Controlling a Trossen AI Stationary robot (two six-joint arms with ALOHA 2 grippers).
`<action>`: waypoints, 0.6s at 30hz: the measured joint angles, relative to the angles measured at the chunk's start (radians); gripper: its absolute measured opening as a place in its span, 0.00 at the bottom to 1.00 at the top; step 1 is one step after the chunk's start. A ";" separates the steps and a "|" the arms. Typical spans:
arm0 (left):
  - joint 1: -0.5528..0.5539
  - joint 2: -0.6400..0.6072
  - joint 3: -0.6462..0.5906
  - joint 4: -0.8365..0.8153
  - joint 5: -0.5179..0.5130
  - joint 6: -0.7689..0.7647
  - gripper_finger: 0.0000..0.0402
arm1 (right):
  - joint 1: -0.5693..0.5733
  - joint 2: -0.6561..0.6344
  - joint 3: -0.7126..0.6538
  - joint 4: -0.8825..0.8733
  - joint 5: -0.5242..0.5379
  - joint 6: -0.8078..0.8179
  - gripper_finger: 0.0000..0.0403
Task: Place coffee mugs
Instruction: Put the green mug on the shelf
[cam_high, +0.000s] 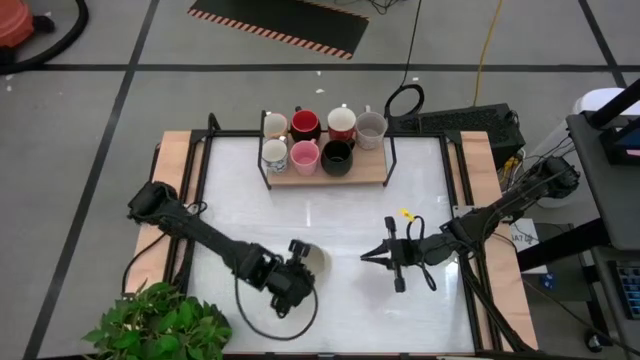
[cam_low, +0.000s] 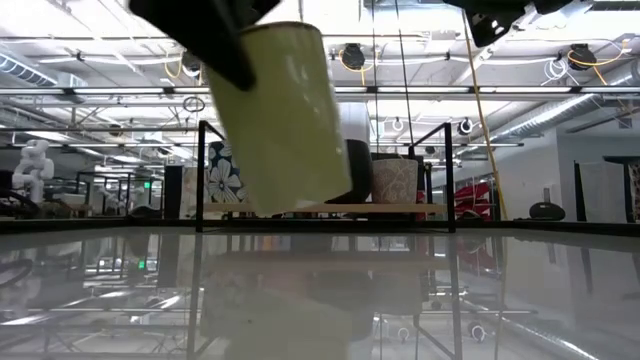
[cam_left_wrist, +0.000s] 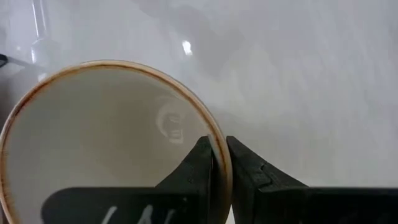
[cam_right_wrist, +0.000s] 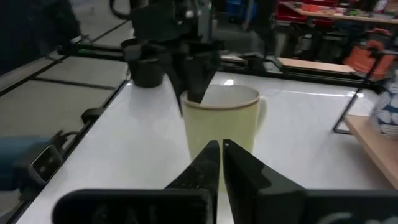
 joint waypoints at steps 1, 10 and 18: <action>0.012 0.000 0.000 0.015 0.004 0.000 0.07 | 0.000 0.007 0.005 0.001 0.017 0.006 0.05; 0.146 0.000 0.000 0.120 0.153 0.015 0.07 | -0.002 0.230 0.200 -0.135 0.052 -0.024 0.19; 0.167 0.000 0.000 0.096 0.183 -0.007 0.07 | -0.003 0.456 0.501 -0.456 0.128 -0.021 0.28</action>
